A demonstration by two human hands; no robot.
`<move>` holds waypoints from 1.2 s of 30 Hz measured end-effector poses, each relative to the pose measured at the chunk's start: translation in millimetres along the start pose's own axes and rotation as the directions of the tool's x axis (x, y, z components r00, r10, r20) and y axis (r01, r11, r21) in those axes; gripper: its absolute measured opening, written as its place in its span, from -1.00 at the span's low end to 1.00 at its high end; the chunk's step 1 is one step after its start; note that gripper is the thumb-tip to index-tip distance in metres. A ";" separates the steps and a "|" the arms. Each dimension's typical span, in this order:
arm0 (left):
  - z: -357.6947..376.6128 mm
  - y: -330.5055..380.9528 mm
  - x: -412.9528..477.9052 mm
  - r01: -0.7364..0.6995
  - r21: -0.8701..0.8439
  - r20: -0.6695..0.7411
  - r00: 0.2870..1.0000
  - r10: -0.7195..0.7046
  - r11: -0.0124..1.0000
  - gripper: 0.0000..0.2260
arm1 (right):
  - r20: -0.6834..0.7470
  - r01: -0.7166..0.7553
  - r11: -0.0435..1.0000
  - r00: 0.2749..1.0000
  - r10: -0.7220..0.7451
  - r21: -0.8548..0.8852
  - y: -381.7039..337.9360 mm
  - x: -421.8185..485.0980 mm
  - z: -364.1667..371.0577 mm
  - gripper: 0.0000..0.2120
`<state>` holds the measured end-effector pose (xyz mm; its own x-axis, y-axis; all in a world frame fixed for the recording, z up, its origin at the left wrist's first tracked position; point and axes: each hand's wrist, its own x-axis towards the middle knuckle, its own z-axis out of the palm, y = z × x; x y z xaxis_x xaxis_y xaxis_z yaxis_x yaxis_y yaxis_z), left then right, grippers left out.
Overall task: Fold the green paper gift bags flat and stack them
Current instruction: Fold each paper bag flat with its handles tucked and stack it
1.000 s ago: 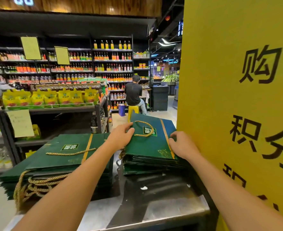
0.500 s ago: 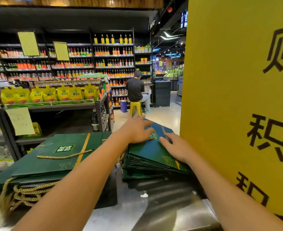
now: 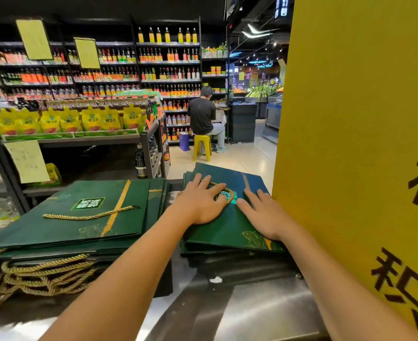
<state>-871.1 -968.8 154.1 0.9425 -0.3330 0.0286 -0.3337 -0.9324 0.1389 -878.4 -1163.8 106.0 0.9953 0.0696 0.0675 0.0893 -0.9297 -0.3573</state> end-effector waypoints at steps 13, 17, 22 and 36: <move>-44.8 -8.4 -42.3 -0.098 -0.527 -0.222 0.975 -0.025 0.844 -0.58 | -0.220 0.123 0.987 0.971 -0.099 0.099 -37.6 -17.0 -46.8 -0.64; -69.9 -52.0 -89.5 -0.008 -0.468 -0.279 0.950 -0.140 0.884 -0.69 | -0.298 0.283 0.941 0.929 -0.220 0.186 -104.5 -33.2 -60.8 -0.78; -85.3 -119.8 -156.4 0.270 -0.270 -0.284 0.895 -0.344 0.925 -0.74 | -0.288 0.435 0.897 0.871 -0.397 0.080 -185.9 -43.9 -59.5 -0.79; -79.8 -213.4 -251.0 0.490 -0.248 -0.215 0.813 -0.541 0.836 -0.80 | 0.046 0.277 0.959 0.960 -0.275 -0.057 -243.5 -29.1 20.7 -0.56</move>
<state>-1034.9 -675.0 196.3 0.9512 0.2636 0.1606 0.1882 -0.9076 0.3752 -928.4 -932.0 171.7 0.9332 0.3390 0.1197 0.3592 -0.8931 -0.2710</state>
